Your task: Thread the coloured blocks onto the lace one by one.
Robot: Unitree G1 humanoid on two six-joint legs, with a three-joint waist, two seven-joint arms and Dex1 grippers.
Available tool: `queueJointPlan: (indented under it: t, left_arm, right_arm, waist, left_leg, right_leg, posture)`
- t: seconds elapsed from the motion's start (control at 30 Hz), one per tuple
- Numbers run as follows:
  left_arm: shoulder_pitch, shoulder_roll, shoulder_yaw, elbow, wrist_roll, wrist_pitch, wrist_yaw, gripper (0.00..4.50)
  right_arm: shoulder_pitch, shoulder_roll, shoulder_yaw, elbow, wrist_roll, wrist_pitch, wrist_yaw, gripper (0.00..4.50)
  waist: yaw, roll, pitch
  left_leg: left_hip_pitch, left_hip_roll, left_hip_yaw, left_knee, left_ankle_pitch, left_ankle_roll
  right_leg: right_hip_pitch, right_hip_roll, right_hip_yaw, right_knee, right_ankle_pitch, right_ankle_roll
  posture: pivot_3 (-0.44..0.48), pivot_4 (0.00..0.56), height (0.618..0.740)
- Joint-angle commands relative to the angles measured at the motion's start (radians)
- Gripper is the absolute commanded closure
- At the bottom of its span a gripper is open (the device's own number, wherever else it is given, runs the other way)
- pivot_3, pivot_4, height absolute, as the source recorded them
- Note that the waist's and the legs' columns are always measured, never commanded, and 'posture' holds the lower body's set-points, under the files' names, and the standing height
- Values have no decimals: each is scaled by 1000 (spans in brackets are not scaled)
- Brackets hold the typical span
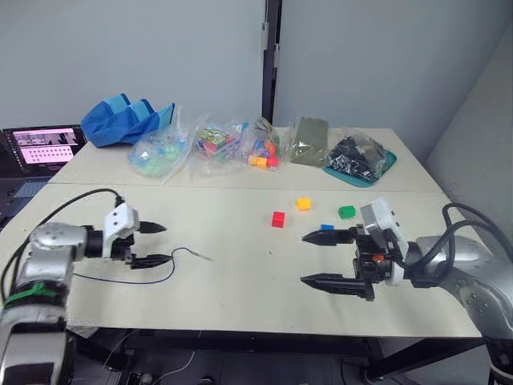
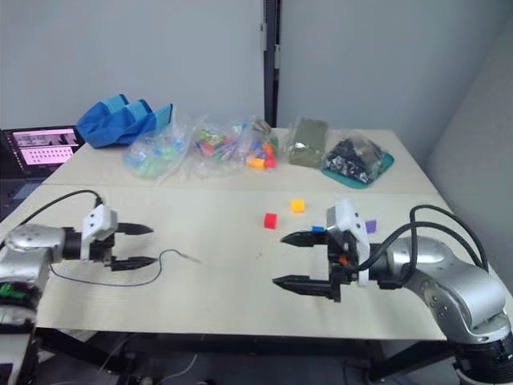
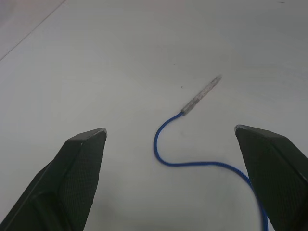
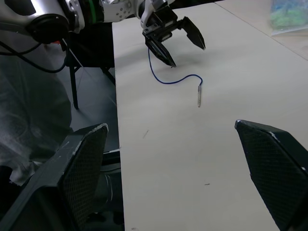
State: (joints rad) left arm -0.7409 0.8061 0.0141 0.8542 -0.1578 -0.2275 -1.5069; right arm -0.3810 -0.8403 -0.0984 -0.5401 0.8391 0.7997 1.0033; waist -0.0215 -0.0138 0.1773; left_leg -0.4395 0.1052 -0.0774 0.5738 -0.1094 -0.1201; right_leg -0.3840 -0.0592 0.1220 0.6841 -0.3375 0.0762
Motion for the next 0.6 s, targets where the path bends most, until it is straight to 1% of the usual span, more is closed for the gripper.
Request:
queueJointPlan:
  t: [0.03,0.1,0.2,0.33,0.43,0.57,0.6]
  left_arm:
    - [-74,-22,-30,78,35,-68,-31,0]
    - [-114,-42,-57,132,64,-71,-45,0]
    - [-162,-66,-104,218,123,-144,-62,0]
    - [-210,-99,-129,311,176,-217,-36,0]
    - [-230,-117,-136,353,203,-246,-27,856]
    - [-246,-141,-139,388,232,-259,7,2220]
    - [-249,-145,-138,393,235,-258,7,2504]
  right_arm:
    - [11,-24,-45,-82,47,28,-43,28]
    - [17,-23,-60,-108,79,46,-75,28]
    - [25,-24,-78,-132,109,61,-116,28]
    - [54,-41,-96,-145,108,54,-142,28]
    - [75,-52,-111,-153,116,52,-152,0]
    - [112,-83,-121,-173,113,45,-131,0]
    - [121,-90,-125,-177,115,43,-126,0]
  waist:
    - [1,0,0]
    - [-1,0,0]
    - [-1,0,0]
    - [1,0,0]
    - [4,-1,0]
    - [4,-1,0]
    - [5,-1,0]
  left_leg:
    - [0,0,0,0,0,0]
    - [0,0,0,0,0,0]
    - [0,0,0,0,0,0]
    - [0,0,-1,0,0,0]
    - [0,0,-1,0,0,0]
    - [0,0,-1,0,0,0]
    - [0,0,-1,0,0,0]
  right_leg:
    - [0,0,0,0,0,0]
    - [0,0,0,0,0,0]
    - [0,0,0,0,0,0]
    - [1,0,0,0,0,0]
    - [1,0,-1,0,0,0]
    - [1,0,-1,0,0,0]
    - [1,0,-1,0,0,0]
  posture:
    - [0,150,740]
    - [0,150,740]
    - [0,150,740]
    - [0,150,740]
    - [0,150,740]
    - [0,150,740]
    - [0,150,740]
